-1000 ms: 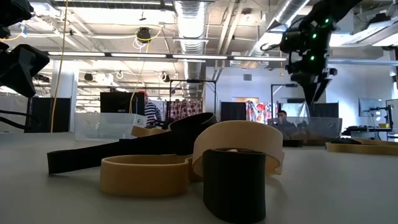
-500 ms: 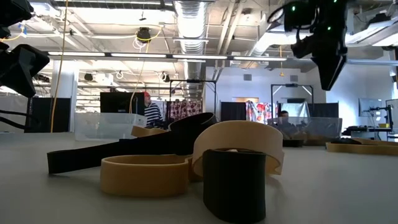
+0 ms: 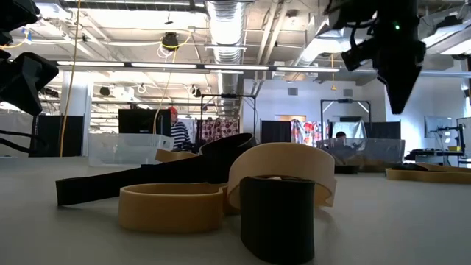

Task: Sort rubber bands into baskets
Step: Put the white rubber band into the black transparent bin

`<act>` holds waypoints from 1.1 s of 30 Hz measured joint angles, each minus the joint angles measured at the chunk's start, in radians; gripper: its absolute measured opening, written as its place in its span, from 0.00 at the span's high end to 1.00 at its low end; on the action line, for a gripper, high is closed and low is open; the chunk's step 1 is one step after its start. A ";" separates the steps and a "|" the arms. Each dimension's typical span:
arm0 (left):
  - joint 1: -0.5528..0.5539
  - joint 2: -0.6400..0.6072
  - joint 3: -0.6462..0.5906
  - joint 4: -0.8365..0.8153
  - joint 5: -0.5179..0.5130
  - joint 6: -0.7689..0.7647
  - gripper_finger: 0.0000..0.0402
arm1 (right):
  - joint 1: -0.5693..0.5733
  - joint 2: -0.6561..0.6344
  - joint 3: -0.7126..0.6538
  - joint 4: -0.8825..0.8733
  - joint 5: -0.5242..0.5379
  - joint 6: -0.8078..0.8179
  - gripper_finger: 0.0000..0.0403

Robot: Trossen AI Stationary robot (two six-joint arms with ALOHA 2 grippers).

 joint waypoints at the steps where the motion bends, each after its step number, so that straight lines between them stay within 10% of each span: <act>1: 0.000 0.000 0.000 0.000 0.000 0.000 0.49 | 0.010 0.007 -0.026 0.016 0.000 0.009 0.49; 14: 0.000 0.000 0.000 0.000 0.000 0.000 0.49 | -0.036 -0.117 -0.369 0.151 -0.016 0.093 0.49; 33: 0.000 0.000 0.000 0.000 0.000 0.000 0.49 | -0.204 -0.118 -0.489 0.392 0.006 0.135 0.51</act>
